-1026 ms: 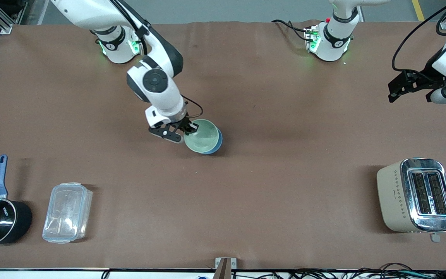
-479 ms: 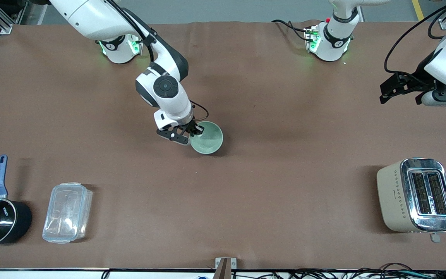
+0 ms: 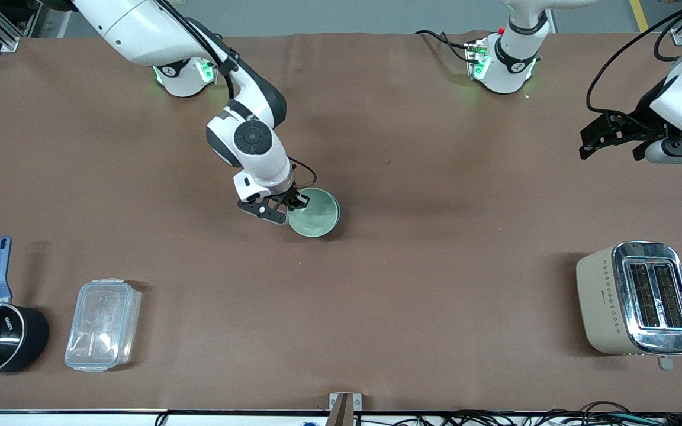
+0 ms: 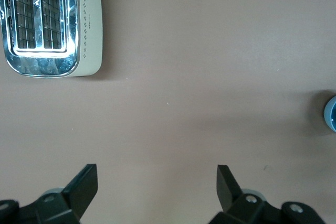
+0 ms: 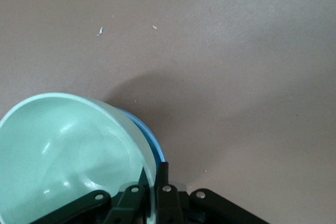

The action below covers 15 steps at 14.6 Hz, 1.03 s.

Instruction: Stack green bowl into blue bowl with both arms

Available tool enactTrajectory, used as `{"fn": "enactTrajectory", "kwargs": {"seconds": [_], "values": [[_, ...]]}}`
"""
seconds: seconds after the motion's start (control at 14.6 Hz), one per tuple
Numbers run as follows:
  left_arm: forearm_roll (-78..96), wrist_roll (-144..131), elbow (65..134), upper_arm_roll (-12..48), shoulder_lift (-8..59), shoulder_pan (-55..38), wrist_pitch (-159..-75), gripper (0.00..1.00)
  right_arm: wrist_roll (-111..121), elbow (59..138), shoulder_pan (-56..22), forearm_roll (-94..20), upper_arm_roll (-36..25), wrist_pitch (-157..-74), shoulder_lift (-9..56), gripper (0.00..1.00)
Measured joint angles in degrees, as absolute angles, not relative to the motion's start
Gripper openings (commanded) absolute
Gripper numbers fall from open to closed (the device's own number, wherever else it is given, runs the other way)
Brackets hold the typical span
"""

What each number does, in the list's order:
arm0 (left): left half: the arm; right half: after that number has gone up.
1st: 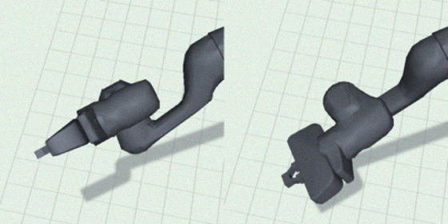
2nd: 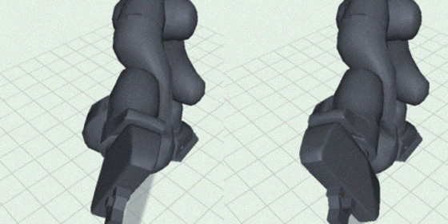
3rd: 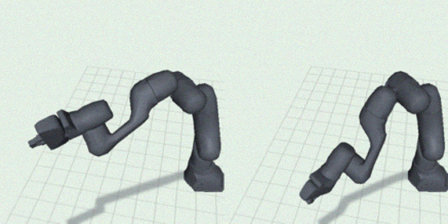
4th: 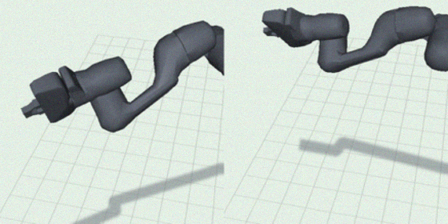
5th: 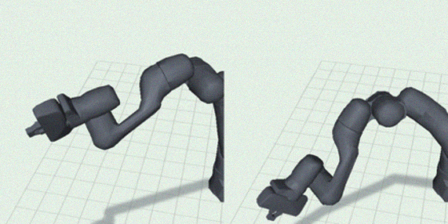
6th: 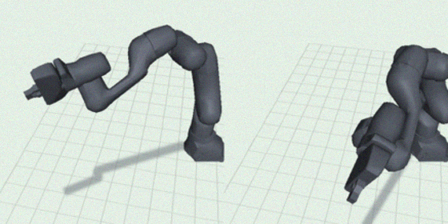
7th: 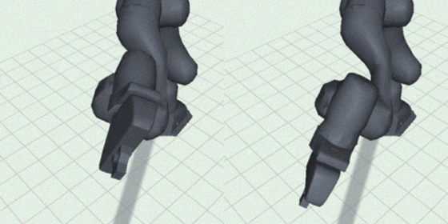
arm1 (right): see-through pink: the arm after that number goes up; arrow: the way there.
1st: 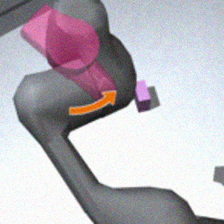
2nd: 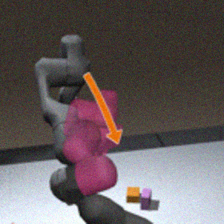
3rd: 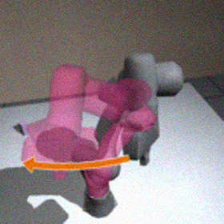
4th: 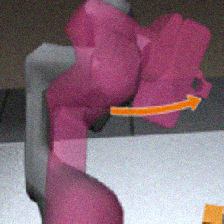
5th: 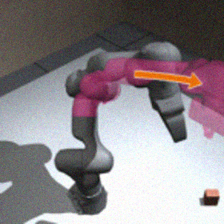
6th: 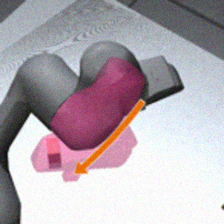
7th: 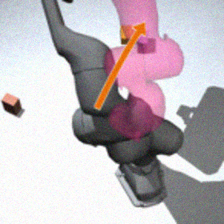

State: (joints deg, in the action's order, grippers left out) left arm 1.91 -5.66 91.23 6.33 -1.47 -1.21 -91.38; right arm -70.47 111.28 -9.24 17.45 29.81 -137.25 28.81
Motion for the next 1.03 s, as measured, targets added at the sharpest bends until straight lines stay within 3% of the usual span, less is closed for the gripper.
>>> {"fn": "enactTrajectory", "kwargs": {"seconds": [0.14,0.21,0.27,0.48,0.62,0.82,1.03], "values": [[1.91,-5.69,91.23,6.32,-1.22,-1.21,-91.48,1.0,-70.49,111.28,-9.25,17.53,29.81,-137.25,29.07,0.78],[1.91,-5.7,91.23,6.32,-1.15,-1.21,-91.5,1.0,-70.51,111.28,-9.22,17.55,29.79,-137.24,29.13,0.94],[1.91,-5.71,91.23,6.31,-1.13,-1.21,-91.5,1.0,-70.59,111.27,-9.2,17.57,29.78,-137.23,29.14,1.0],[1.91,-5.84,91.23,6.31,-1.13,-1.22,-91.57,1.0,-71.17,109.96,-9.04,17.78,29.8,-136.13,28.78,1.0],[1.91,-5.92,91.22,6.31,-1.13,-1.23,-91.65,1.0,-70.63,107.14,-8.28,18.35,29.85,-130.51,26.14,1.0],[1.91,-5.94,91.21,6.31,-1.13,-1.24,-91.8,1.0,-61.46,103.67,-4.62,18.41,29.84,-118.94,16.85,1.0],[1.91,-5.94,91.21,6.31,-1.13,-1.27,-91.94,1.0,-48.63,103.02,-0.62,17.27,26.43,-113.04,8.6,1.0]]}}
